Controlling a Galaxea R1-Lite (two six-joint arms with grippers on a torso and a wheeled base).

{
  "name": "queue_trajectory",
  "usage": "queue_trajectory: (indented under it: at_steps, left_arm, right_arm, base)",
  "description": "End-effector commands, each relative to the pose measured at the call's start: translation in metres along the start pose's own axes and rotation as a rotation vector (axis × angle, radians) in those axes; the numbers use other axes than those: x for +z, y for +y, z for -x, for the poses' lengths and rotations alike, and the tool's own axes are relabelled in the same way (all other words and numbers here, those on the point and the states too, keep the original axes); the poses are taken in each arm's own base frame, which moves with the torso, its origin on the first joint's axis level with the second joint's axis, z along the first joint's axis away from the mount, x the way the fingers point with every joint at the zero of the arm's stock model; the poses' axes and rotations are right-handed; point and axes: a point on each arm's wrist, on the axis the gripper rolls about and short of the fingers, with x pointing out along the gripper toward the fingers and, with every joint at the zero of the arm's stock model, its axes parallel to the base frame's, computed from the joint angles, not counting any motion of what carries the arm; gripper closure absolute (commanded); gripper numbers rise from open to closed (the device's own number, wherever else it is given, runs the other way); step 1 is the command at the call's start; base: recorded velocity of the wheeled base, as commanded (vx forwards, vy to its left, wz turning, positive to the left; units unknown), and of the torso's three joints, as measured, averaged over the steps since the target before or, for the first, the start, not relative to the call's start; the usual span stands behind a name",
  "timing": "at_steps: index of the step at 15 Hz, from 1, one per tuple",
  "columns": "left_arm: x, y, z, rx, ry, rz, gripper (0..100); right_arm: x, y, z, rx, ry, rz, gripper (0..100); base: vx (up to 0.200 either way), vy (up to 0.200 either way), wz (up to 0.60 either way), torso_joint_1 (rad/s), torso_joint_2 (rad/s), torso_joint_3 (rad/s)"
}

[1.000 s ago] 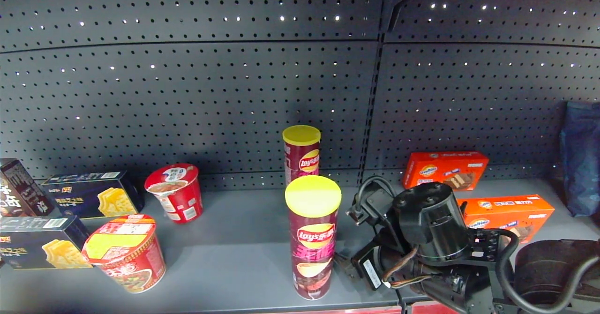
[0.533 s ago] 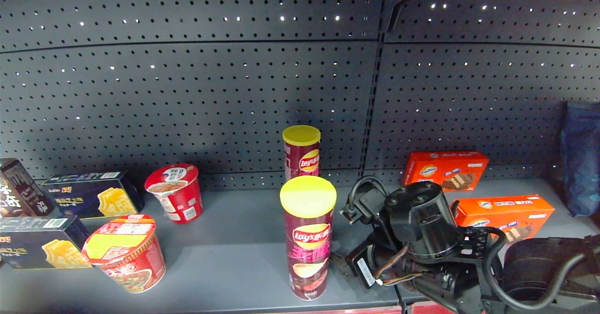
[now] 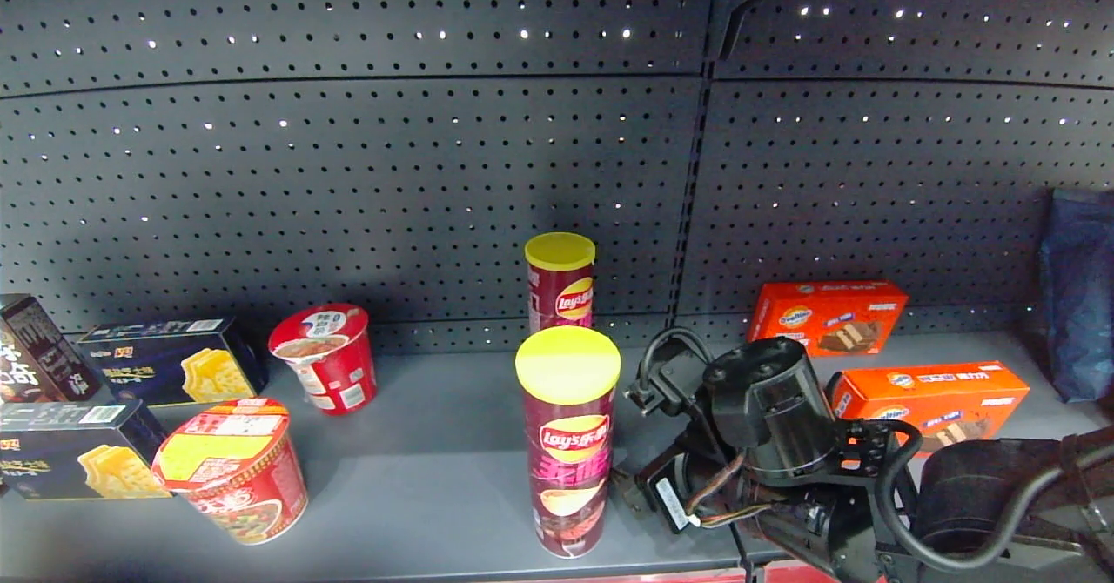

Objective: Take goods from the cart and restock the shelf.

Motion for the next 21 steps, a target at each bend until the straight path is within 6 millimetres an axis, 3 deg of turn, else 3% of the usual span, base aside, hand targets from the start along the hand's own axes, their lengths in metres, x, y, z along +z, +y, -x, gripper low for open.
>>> queue_trajectory:
  at_steps: [1,9,12,15,17,19,21]
  left_arm:
    - [0.000,0.000,0.000,0.000,0.000,0.000,0]
    - [-0.001,0.000,0.000,0.000,-0.006,0.009,0]
    - [-0.001,0.000,0.000,-0.003,-0.006,0.008,0]
    - [-0.001,0.000,0.000,-0.006,-0.006,0.008,0]
    - [-0.001,0.000,0.000,-0.006,-0.004,0.008,0]
    - [-0.001,0.000,0.000,-0.008,-0.006,0.008,0]
    - [-0.001,0.000,0.000,-0.009,-0.007,0.007,0]
  right_arm:
    - [-0.001,-0.002,0.001,-0.003,0.001,-0.003,0]
    - [-0.006,-0.005,0.006,-0.005,0.011,-0.013,0]
    - [-0.007,-0.016,0.015,-0.026,-0.011,-0.031,0]
    - [0.009,-0.036,0.047,-0.060,-0.139,-0.092,0]
    - [0.009,-0.069,0.086,-0.141,-0.225,-0.148,0]
    - [-0.017,-0.099,0.130,-0.248,-0.268,-0.180,0]
    - [-0.043,-0.108,0.163,-0.315,-0.289,-0.192,0]
  base:
    - [0.000,0.000,0.00,0.000,0.00,0.000]
    - [0.000,0.000,0.00,0.000,0.00,0.000]
    - [0.000,0.000,0.00,0.000,0.00,0.000]
    - [0.000,0.000,0.00,0.000,0.00,0.000]
    - [0.000,0.000,0.00,0.000,0.00,0.000]
    - [0.000,0.000,0.00,0.000,0.00,0.000]
    - [0.000,0.000,0.00,0.000,0.00,0.000]
